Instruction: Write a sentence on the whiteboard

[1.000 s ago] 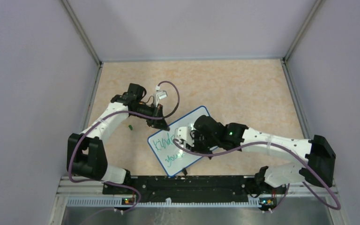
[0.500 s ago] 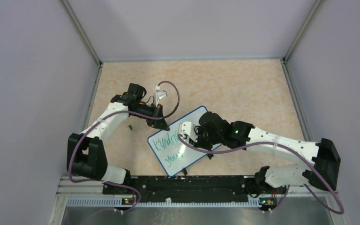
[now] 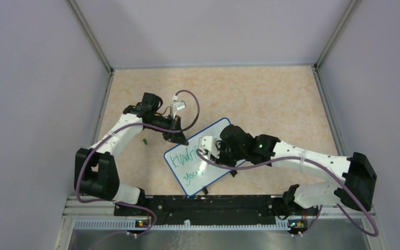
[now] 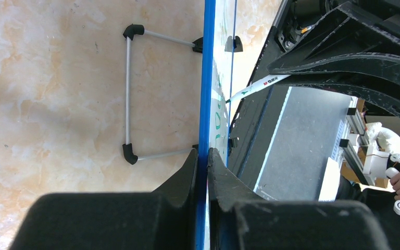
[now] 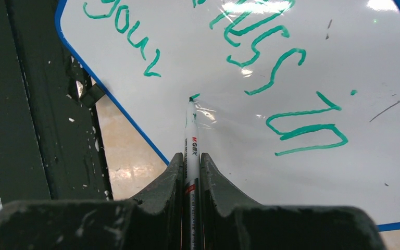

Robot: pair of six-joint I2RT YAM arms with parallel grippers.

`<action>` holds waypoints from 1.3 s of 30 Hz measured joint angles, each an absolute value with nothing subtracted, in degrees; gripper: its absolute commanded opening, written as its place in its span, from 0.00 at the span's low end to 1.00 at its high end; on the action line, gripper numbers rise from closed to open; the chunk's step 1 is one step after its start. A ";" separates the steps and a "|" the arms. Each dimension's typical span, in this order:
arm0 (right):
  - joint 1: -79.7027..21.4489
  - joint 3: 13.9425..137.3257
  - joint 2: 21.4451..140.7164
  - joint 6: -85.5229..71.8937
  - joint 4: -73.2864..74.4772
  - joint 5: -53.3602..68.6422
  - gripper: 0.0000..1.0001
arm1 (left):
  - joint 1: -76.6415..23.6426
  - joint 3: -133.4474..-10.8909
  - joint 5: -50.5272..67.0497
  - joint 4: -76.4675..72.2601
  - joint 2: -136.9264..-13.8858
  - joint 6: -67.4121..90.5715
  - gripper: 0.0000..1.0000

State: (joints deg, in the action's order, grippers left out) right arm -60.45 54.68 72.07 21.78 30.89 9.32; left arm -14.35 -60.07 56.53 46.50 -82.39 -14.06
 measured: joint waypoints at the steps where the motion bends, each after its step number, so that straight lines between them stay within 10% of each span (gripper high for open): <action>1: -60.45 54.35 72.07 21.87 30.85 9.58 0.00 | -14.35 -60.07 56.51 46.50 -82.39 -14.06 0.00; 39: -57.95 53.17 71.26 22.94 32.86 11.88 0.00 | -14.35 -60.07 56.42 46.48 -82.39 -14.00 0.00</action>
